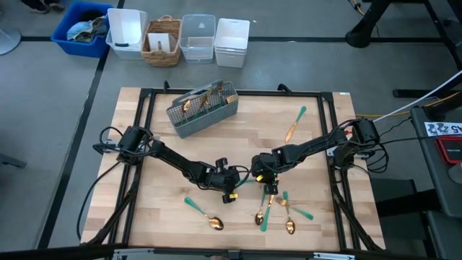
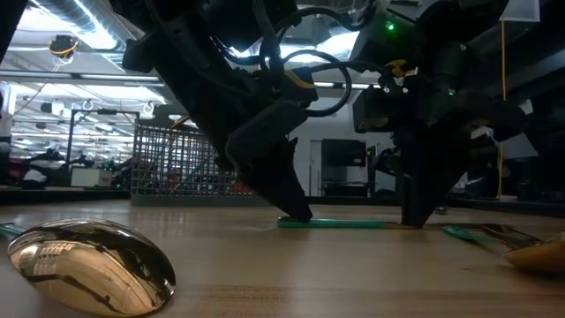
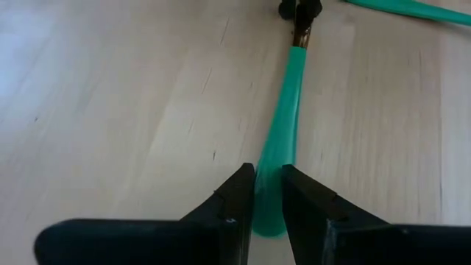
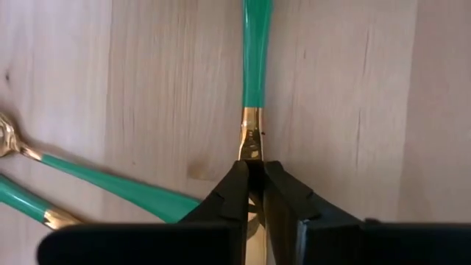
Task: Sort silverware
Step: Put the knife into the middle left section of the silverware holder
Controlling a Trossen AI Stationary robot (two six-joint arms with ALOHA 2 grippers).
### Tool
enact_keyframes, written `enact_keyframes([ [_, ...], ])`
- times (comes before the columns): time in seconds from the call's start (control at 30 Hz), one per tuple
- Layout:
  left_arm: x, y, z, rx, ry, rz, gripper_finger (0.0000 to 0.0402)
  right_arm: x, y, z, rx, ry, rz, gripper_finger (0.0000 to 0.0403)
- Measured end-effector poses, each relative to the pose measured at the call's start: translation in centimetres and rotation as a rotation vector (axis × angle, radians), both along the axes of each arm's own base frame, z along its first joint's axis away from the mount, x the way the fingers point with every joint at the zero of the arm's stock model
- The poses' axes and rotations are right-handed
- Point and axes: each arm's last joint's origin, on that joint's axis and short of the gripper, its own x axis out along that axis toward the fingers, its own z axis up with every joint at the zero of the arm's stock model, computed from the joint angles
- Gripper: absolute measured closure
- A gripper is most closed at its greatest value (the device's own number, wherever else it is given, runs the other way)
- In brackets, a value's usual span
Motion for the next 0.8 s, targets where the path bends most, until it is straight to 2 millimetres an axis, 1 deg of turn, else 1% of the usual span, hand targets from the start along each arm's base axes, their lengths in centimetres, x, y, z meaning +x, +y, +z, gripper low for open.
enact_keyframes([
  [0.33,0.33,-0.06,0.18,-0.011,-0.044,0.002,0.0343,-0.03,0.03,-0.06,0.010,0.010,-0.029,0.0368],
  [0.47,0.45,-0.13,0.25,-0.005,-0.043,-0.050,0.0343,-0.02,0.03,-0.05,0.010,0.008,-0.028,0.0368],
  [0.8,0.53,-0.41,0.27,-0.054,-0.025,-0.141,0.0343,-0.01,0.08,-0.07,0.017,0.006,-0.025,0.0368],
])
